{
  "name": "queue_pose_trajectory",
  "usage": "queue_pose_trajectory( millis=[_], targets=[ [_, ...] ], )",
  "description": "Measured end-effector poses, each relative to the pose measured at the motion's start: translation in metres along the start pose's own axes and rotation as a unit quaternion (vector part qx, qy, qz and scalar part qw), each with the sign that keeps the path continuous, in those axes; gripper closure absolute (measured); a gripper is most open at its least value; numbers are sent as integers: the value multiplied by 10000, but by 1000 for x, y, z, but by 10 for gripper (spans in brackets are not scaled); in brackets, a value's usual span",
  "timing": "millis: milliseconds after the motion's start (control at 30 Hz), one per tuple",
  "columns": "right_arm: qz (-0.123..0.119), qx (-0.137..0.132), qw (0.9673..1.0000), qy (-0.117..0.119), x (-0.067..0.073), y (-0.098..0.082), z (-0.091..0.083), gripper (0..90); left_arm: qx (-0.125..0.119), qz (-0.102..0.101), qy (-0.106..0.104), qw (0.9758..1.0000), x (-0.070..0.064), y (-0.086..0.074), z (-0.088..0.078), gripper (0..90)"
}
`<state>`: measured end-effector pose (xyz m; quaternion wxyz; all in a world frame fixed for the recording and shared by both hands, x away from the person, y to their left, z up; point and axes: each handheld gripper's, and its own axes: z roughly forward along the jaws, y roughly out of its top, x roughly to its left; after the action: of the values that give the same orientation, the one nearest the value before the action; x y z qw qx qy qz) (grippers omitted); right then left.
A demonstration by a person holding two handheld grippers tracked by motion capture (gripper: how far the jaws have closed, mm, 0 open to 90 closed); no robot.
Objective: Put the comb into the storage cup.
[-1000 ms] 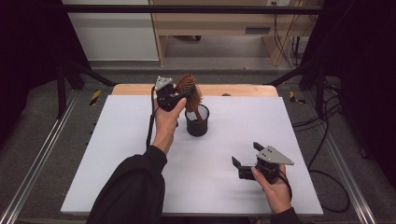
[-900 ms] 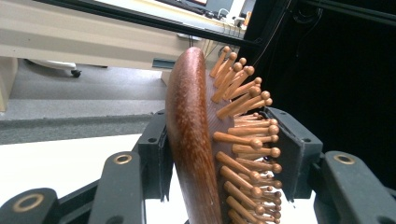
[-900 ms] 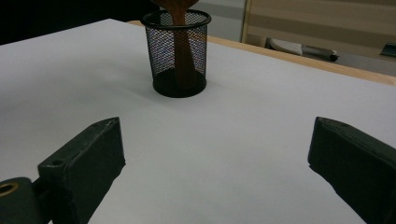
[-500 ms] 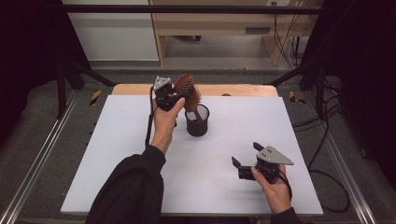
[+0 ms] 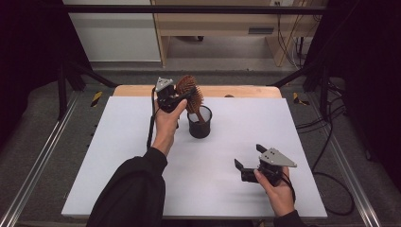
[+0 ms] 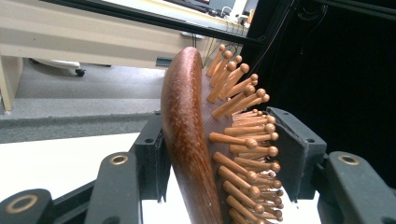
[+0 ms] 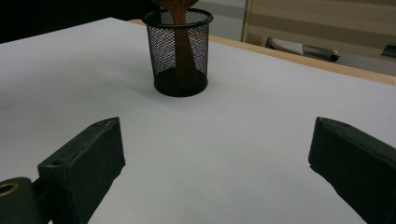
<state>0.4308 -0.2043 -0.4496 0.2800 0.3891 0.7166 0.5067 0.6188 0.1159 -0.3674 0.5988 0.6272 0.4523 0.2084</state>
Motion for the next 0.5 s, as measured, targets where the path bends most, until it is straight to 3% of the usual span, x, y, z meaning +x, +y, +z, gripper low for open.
queue_pose_trajectory(
  millis=[500],
  targets=[
    [-16,22,10000,6,1,0,1,38,53,-77,43,9999,8,-1,0,423]
  ],
)
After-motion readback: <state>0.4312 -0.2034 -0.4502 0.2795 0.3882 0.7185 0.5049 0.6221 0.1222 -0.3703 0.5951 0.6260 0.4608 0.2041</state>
